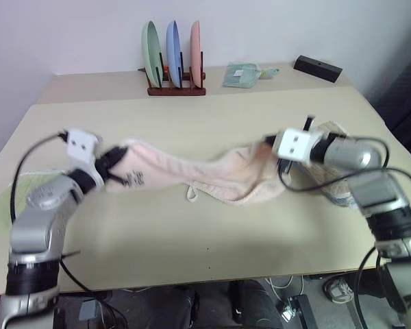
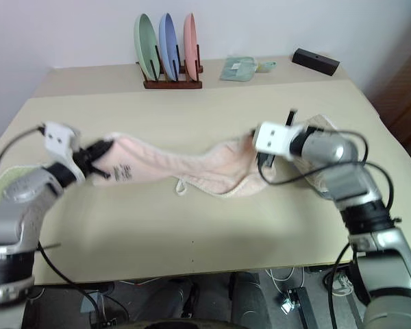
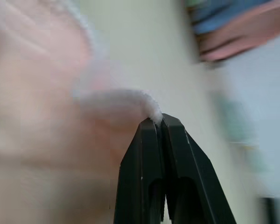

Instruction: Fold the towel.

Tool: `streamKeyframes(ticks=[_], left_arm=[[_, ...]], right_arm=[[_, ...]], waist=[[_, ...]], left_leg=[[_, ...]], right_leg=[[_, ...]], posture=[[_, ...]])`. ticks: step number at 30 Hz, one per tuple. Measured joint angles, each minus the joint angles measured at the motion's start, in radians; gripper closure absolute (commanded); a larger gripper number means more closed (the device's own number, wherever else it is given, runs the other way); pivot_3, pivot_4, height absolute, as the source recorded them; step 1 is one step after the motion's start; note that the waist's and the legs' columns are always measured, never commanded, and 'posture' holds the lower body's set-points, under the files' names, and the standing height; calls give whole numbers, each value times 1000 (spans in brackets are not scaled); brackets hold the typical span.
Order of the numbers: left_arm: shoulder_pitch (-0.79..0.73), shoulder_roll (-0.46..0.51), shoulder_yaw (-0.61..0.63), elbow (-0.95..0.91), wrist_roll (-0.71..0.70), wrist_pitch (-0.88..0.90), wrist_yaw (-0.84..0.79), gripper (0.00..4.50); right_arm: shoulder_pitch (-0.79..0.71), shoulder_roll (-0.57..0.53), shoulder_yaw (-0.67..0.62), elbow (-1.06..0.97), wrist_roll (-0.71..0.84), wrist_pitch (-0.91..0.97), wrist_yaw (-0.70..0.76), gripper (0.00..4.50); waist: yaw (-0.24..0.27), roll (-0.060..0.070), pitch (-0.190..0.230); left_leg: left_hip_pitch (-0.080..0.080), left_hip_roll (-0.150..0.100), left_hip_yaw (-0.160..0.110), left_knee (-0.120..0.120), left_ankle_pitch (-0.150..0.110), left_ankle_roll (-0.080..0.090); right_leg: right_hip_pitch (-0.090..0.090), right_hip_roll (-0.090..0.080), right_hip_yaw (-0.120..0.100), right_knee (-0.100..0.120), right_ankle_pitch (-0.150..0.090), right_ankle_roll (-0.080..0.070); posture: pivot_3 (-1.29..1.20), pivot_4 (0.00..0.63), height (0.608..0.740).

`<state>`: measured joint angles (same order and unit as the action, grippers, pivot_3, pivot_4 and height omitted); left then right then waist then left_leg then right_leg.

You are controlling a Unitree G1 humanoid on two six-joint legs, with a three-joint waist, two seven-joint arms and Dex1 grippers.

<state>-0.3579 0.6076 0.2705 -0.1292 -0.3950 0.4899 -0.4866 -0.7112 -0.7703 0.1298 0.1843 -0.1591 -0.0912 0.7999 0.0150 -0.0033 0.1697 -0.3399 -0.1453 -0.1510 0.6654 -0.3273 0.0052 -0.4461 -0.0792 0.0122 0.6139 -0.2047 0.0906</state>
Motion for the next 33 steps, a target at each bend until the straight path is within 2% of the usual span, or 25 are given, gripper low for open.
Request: streamKeyframes(ticks=[3,6,10,13,19,24,30,33], left_arm=[[-151,2,-1,133,44,-87,28,4500],[-385,20,-3,347,110,-196,86,4500],[-472,66,18,421,118,-267,74,4500],[-358,130,78,371,51,-229,-20,4500],[98,133,115,92,-109,-48,-186,4500],[414,154,134,-151,-202,72,-277,4500],[511,157,147,-209,-206,116,-288,4500],[518,157,152,-205,-202,115,-280,4500]], right_arm=[[-110,1,-21,102,0,-32,-24,4489],[-258,11,-29,251,-5,-75,-71,4489],[-311,11,-82,256,69,-84,-61,4489],[-202,-2,-148,99,214,-3,40,4489],[190,-15,-140,-207,414,236,205,4489],[398,-62,-137,-345,481,346,282,4489],[457,-105,-96,-361,472,371,334,4489],[463,-142,-91,-358,456,397,356,3586]], waist=[[-2,-2,0],[-4,-5,2],[-19,-5,1],[-39,-5,0],[-46,-4,2],[-19,-4,2],[1,-4,2],[0,-4,2]], left_leg=[[0,0,1,-1,-1,1],[-16,0,3,3,0,1],[-18,0,8,1,0,2],[-16,1,8,1,-1,3],[-21,1,11,2,-3,6],[-6,2,14,3,-6,11],[1,2,14,3,-6,10],[1,2,15,2,-4,7]], right_leg=[[0,0,0,-1,0,0],[-17,0,1,1,3,1],[-22,-2,-1,1,3,2],[-24,-2,-1,1,3,2],[-25,-2,1,1,5,2],[-11,-1,3,0,8,2],[-3,-1,2,0,8,2],[-4,-2,2,-1,8,2]], posture=[[0,150,740],[0,150,740],[0,150,740],[0,150,740],[0,150,740],[0,150,740],[0,150,740],[0,150,740]])
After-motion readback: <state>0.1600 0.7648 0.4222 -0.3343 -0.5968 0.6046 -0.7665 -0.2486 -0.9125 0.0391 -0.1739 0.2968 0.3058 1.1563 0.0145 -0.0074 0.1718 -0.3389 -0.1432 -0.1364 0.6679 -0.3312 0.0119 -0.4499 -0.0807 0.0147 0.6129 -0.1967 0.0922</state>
